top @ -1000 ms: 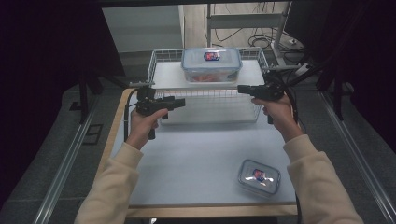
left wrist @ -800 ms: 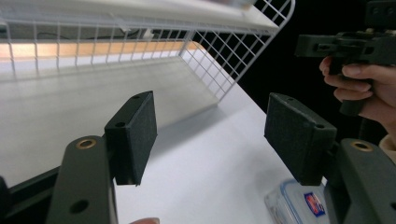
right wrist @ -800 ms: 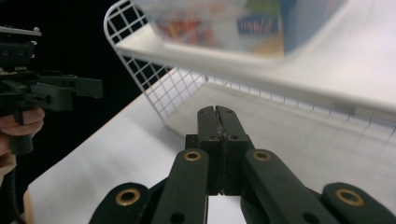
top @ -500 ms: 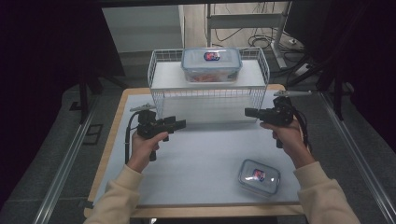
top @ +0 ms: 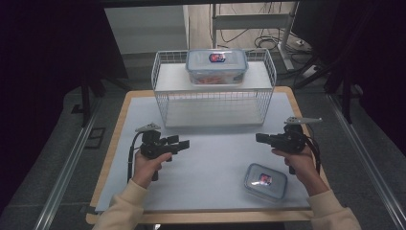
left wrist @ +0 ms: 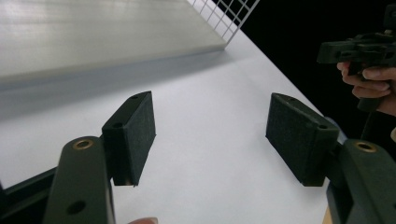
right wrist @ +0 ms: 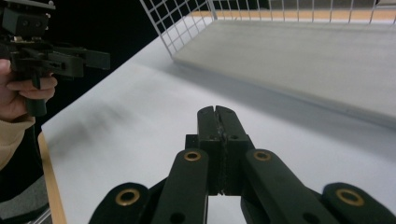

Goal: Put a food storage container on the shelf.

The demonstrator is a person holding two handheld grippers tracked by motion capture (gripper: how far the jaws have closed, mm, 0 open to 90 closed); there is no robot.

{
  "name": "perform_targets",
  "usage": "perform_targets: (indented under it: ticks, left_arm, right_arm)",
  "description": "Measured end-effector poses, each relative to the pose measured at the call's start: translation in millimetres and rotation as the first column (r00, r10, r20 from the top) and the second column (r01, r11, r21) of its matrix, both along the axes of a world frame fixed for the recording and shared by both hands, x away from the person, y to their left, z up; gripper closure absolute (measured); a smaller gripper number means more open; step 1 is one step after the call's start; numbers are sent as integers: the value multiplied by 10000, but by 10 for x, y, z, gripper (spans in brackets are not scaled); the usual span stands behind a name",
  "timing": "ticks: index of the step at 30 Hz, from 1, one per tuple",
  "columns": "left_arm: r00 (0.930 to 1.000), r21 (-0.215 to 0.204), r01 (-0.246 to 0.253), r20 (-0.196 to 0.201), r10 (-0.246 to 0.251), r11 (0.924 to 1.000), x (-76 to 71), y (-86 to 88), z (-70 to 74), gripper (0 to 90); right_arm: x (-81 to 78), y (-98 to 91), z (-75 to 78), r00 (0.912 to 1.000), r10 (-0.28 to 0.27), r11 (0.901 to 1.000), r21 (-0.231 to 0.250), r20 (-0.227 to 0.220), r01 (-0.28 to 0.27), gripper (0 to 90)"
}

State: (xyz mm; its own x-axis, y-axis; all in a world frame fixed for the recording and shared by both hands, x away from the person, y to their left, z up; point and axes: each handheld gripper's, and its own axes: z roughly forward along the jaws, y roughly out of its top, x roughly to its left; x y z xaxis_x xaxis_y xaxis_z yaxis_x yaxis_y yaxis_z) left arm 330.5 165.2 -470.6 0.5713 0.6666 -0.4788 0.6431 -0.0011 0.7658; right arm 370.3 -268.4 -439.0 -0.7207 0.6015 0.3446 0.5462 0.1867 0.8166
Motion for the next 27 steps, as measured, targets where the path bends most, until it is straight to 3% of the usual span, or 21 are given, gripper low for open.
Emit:
perform_targets:
  ticks: [4, 10, 16, 27]
  left_arm:
    - [9999, 324, 127, 0, -128, 9994, -37, -55, -35, 322]
    - [9998, 336, 201, -57, -199, 9992, -65, -81, -59, 315]
    - [9996, 413, 246, -152, -240, 9988, -79, -65, -101, 314]
    - [9989, 535, 384, -300, -368, 9978, -148, -102, -175, 310]
  right_arm:
    - [-58, -6, -78, 9999, 157, 9999, -9, -47, -158, 888]
    - [-68, -26, -150, 9997, 190, 9998, -29, -169, -190, 886]
    - [-90, -3, -190, 9998, 190, 9991, -369, -118, -194, 886]
    - [-225, -97, -175, 10000, 5, 9989, -467, -73, -8, 887]
